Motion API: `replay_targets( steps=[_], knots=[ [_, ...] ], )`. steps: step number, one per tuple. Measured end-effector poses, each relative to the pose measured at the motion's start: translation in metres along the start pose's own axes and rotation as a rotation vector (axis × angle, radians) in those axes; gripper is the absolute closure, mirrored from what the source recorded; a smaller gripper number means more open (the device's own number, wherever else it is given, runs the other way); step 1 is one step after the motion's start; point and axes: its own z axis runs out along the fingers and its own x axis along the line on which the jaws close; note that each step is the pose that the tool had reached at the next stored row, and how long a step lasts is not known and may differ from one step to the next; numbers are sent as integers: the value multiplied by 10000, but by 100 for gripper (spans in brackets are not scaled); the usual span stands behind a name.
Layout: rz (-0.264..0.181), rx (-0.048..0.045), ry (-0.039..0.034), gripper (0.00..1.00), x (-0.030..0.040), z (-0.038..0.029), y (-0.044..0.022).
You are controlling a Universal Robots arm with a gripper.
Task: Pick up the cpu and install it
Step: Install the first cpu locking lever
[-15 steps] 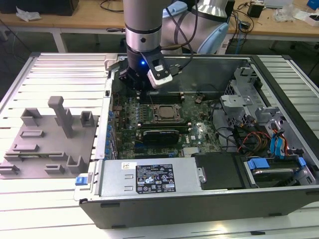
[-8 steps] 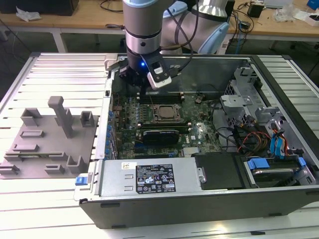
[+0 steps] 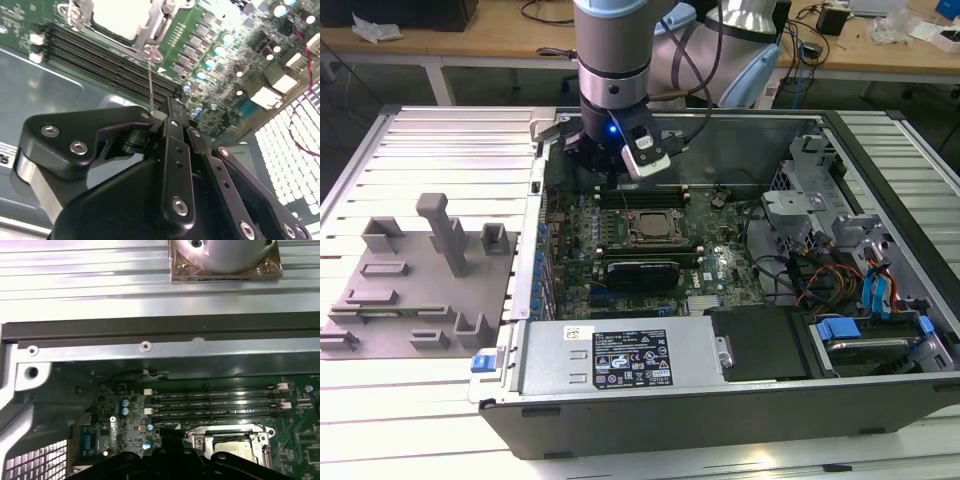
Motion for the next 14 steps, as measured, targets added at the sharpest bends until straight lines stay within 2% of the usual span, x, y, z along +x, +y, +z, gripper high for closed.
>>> replay_targets(
  steps=[6,10,11,14],
  knots=[
    [4,0,3,89,-216,3,5],
    [4,1,9,89,-403,5,8],
    [5,2,8,89,-432,5,9],
    [5,0,8,89,-438,6,9]
  ],
)
